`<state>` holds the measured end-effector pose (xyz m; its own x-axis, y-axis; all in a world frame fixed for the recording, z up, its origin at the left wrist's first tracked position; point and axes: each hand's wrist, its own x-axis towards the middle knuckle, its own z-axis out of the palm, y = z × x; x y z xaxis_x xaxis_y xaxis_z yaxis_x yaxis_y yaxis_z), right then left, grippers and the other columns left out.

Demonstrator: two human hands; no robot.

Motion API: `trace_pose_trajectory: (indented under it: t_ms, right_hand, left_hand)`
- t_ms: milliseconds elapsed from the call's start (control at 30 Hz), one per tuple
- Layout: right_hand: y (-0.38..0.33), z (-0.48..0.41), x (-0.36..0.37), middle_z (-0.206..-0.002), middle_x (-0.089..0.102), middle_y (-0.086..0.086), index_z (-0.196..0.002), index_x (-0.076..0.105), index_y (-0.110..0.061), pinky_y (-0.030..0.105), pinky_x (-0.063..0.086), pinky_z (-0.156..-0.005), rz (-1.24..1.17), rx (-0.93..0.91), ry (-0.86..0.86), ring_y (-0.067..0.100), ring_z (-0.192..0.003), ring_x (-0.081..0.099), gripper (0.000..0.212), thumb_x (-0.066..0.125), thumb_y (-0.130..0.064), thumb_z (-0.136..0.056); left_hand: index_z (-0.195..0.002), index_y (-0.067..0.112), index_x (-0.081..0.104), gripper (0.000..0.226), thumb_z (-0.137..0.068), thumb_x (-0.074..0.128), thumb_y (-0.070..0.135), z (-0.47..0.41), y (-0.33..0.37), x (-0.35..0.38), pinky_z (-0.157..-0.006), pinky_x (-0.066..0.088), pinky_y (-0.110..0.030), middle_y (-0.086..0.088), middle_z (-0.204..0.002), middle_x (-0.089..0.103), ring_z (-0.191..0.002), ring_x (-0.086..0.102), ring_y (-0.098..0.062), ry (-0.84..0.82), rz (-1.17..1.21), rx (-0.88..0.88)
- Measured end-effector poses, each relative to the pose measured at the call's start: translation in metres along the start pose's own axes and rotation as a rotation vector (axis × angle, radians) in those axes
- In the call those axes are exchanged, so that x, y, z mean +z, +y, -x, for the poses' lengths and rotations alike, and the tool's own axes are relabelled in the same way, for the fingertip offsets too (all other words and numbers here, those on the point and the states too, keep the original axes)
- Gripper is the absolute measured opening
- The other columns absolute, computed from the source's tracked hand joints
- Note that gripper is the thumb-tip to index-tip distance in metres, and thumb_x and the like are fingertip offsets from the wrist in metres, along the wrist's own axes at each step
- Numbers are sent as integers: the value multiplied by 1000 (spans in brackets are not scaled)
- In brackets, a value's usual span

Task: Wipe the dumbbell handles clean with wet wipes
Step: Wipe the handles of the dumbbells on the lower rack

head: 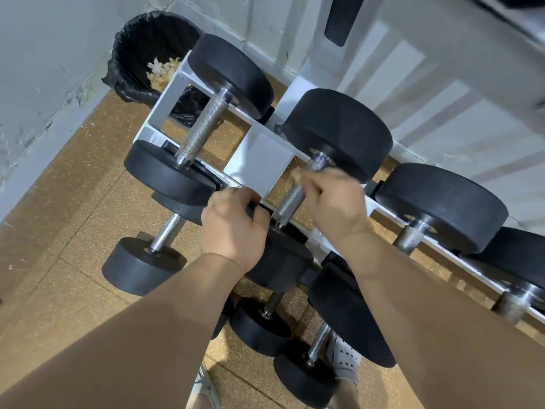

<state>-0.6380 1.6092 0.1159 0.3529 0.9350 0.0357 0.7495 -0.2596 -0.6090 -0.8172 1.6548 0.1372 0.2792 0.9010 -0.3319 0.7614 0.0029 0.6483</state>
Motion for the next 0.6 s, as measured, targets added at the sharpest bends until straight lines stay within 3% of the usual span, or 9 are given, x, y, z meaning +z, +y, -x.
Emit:
trace_pose_trajectory:
  t_ms: [100, 167, 267, 333, 433, 533, 600]
  right_hand:
    - [-6, -5, -1, -101, 75, 4, -113, 76, -17, 29, 55, -85, 44, 55, 78, 18, -91, 69, 22, 60, -16, -97]
    - [-17, 10, 8, -95, 76, 4, -106, 78, -14, 35, 59, -80, 81, -102, -81, 23, -86, 71, 20, 64, -11, -92]
    - [-16, 8, 3, -85, 73, 4, -98, 79, -14, 36, 59, -71, 186, -225, -258, 26, -78, 70, 18, 61, -15, -94]
    - [-12, -16, -5, -86, 73, 9, -96, 78, -12, 38, 57, -74, 243, -105, -153, 29, -79, 69, 22, 57, -18, -98]
    - [-18, -24, -6, -96, 75, 10, -102, 79, -13, 28, 51, -83, 224, 38, -53, 26, -90, 68, 19, 61, -13, -95]
    - [-30, -4, 1, -85, 75, 5, -93, 79, -15, 26, 49, -78, 235, -95, -309, 24, -84, 69, 18, 61, -14, -92]
    - [-32, -4, -3, -88, 76, -1, -94, 80, -18, 26, 51, -78, 231, -94, -356, 17, -84, 70, 15, 65, -18, -92]
  left_hand:
    - [-103, 20, 72, 37, -83, 43, 32, 0, 0, -1, -88, 46, -39, 3, -98, 61, -106, 51, -25, -1, 7, -15]
    - [-95, 18, 72, 35, -80, 43, 33, -1, 2, -1, -82, 47, -40, 1, -92, 61, -98, 53, -27, 16, 0, -15]
    - [-98, 15, 73, 38, -81, 45, 34, 0, 0, -2, -90, 46, -43, -4, -98, 65, -105, 52, -30, 39, -7, 7]
    - [-101, 14, 72, 37, -83, 47, 34, 0, -3, -1, -93, 45, -43, -5, -100, 65, -108, 51, -29, 31, -8, 10]
    - [-96, 13, 70, 35, -82, 46, 35, -1, -7, -1, -88, 47, -44, -4, -94, 62, -104, 51, -31, 20, 2, 27]
    - [-79, 18, 56, 19, -84, 51, 36, -2, -8, 0, -79, 48, -45, -1, -84, 53, -97, 52, -32, 16, -7, 20]
    - [-77, 20, 49, 20, -87, 52, 37, -3, -8, -1, -79, 47, -45, 0, -83, 49, -96, 51, -32, 3, -14, 28]
